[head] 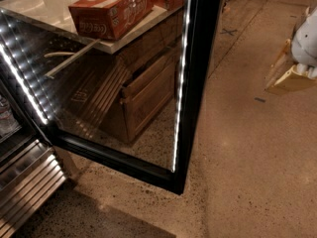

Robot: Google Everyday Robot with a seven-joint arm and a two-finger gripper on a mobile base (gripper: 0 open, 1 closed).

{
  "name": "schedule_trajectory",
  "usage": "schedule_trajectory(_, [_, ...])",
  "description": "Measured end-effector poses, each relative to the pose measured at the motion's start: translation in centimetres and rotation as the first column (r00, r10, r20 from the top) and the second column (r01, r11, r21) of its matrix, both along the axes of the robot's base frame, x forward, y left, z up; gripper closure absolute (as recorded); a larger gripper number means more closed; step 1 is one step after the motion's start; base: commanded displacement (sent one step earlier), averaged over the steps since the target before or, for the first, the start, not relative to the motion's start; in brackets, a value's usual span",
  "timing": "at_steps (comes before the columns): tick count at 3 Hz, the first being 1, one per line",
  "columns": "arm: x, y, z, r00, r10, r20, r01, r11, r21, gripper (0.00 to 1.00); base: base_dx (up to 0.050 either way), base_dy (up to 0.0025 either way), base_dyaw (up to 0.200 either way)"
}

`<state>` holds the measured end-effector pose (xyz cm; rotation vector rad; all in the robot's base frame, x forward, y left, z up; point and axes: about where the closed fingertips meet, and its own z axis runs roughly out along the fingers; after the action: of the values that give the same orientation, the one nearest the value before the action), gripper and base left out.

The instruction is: Close right fridge door

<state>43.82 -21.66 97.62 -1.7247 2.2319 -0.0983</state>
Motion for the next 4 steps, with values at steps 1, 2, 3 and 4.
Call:
schedule_trajectory(1, [0.0,0.0,0.0,1.0000,0.000,0.000,0.000,1.000,0.000,1.00,0.000,0.00000,0.000])
schedule_trajectory(2, [0.8,-0.6,-0.7,0.9995,-0.027,-0.015,0.027,1.000,0.006,1.00,0.000,0.00000,0.000])
schedule_trajectory(3, [3.5,-1.5,-3.9,0.9964,-0.040,-0.075,0.040,0.999,-0.003,1.00,0.000,0.00000,0.000])
schedule_trajectory(4, [6.1,-1.4,-8.6,0.9861,-0.025,-0.164,0.023,1.000,-0.016,1.00,0.000,0.00000,0.000])
